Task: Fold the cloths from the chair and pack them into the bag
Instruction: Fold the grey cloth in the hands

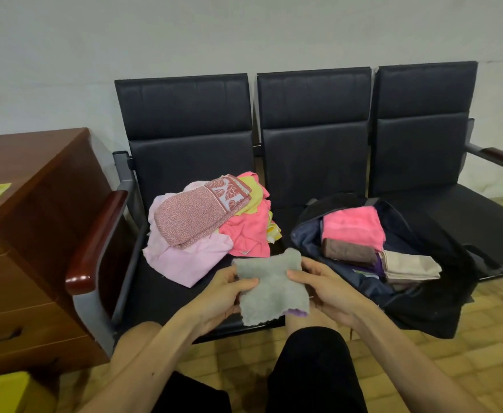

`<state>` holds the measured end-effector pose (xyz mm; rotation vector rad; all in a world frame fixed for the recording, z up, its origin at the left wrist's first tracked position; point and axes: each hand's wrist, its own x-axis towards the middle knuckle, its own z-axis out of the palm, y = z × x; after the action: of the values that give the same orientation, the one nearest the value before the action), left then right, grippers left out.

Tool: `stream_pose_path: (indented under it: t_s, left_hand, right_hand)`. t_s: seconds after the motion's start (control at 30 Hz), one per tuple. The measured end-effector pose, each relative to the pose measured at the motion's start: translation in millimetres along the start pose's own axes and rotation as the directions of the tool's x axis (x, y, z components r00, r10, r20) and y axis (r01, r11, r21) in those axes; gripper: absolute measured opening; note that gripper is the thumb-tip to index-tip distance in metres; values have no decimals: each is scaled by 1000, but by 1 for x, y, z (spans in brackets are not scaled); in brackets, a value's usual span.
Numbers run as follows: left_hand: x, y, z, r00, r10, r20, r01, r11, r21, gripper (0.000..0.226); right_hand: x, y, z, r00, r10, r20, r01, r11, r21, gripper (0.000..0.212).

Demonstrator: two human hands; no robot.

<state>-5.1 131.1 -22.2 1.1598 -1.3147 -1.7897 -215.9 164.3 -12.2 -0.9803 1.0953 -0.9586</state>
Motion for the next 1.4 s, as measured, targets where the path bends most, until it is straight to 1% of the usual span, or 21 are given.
stream_pose_path:
  t_s: [0.07,0.1,0.13,0.17,0.23,0.27,0.33,0.37,0.4,0.43,0.47,0.57,0.6,0.7,0.77,0.9,1.03,1.2,1.3,1.4]
  left_hand:
    - [1,12,4,997,77,24,-78,997,16,27]
    - [1,19,5,992,114,57,-115,993,17,31]
    - [1,27,7,985,144,95,-148,989,31,39]
    - [1,35,9,977,170,127,-178,982,61,49]
    - [4,40,13,966,193,173,-215,970,118,60]
    - [7,40,16,963,196,187,-224,965,138,62]
    - [13,36,22,958,210,197,-244,954,173,63]
    - [16,35,26,957,216,196,-253,949,188,62]
    - [20,33,31,957,218,191,-254,948,193,57]
    - [22,32,36,959,216,184,-251,948,196,49]
    - [26,30,41,963,205,177,-237,953,190,41]
    - [38,21,54,975,143,172,-168,976,139,30]
    - [46,17,63,976,136,170,-160,977,137,26]
    - [65,2,84,971,202,125,-224,953,203,7]
    - [80,-8,97,963,222,150,-256,928,269,14]
    - [117,-24,129,969,180,170,-231,908,349,25]
    - [168,-39,175,962,152,228,-245,851,465,29]
    - [239,-51,238,955,140,261,-274,749,603,33]
    - [278,-61,264,955,121,271,-275,703,656,34]
    - [316,-73,285,957,97,274,-264,687,678,35]
  right_hand:
    - [-5,-10,-6,997,-79,0,79,994,71,30]
    - [-9,-16,-11,993,-114,9,112,990,90,26]
    - [-13,-21,-17,990,-143,13,141,985,96,20]
    - [-16,-25,-21,986,-167,8,165,982,89,20]
    - [-19,-27,-30,982,-189,-1,189,979,75,33]
    - [-21,-26,-33,980,-199,5,198,977,82,30]
    - [-24,-21,-39,975,-219,26,212,965,154,14]
    - [-26,-18,-43,977,-211,23,201,957,210,20]
    - [-28,-15,-47,982,-188,15,179,957,228,29]
    - [-28,-12,-51,985,-171,-11,170,965,201,33]
    - [-29,-6,-57,986,-160,-46,165,974,156,32]
    - [-30,6,-69,985,-136,-103,142,989,47,15]
    - [-30,11,-77,984,-132,-123,137,990,30,15]
    - [-36,19,-97,974,-137,-181,132,990,-41,19]
    - [-39,24,-111,961,-140,-239,121,989,-89,18]
    - [-37,42,-154,913,-148,-380,74,977,-201,23]
    - [-27,51,-211,877,-165,-450,19,950,-312,21]
    - [-2,49,-288,815,-166,-555,-107,898,-426,21]
    - [20,61,-329,786,-181,-592,-203,828,-523,23]
    - [42,71,-366,743,-156,-650,-276,814,-511,24]
